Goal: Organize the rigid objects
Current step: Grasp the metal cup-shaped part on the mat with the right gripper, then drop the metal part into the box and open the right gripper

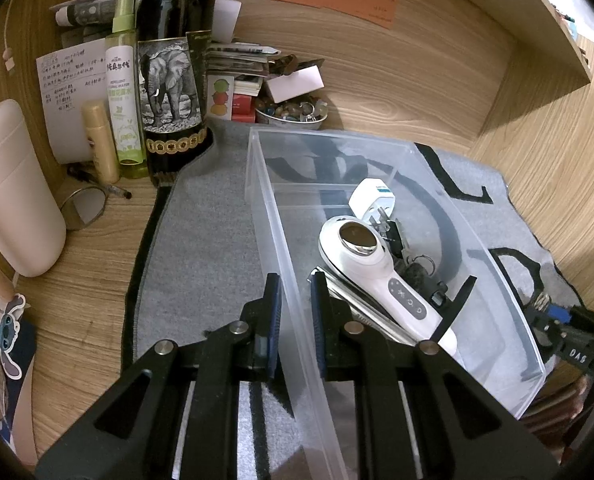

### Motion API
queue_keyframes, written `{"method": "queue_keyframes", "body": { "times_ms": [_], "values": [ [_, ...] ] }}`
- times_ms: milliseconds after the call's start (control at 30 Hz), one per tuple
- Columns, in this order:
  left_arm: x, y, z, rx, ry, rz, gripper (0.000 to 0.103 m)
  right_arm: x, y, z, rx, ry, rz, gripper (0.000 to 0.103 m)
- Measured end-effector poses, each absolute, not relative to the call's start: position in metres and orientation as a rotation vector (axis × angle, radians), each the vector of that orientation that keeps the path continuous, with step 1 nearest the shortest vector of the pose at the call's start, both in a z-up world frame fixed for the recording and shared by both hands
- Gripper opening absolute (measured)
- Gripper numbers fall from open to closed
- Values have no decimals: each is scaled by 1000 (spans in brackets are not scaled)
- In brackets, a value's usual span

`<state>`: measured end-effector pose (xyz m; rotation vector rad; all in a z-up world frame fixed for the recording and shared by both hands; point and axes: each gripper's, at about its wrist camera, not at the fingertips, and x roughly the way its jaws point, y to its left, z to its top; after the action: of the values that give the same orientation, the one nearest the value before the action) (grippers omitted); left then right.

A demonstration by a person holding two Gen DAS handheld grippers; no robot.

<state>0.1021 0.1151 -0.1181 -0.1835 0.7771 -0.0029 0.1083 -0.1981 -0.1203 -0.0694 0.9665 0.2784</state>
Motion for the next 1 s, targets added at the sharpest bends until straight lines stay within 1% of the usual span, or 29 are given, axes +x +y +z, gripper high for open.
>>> {"method": "queue_keyframes", "body": {
  "times_ms": [533, 733, 1000],
  "values": [
    [102, 116, -118, -190, 778, -4, 14, 134, -127, -57, -153, 748, 477, 34],
    [102, 116, -118, -191, 779, -5, 14, 145, -100, -54, -158, 731, 555, 34],
    [101, 118, -119, -205, 775, -6, 14, 151, -66, -66, -236, 767, 638, 34]
  ]
}}
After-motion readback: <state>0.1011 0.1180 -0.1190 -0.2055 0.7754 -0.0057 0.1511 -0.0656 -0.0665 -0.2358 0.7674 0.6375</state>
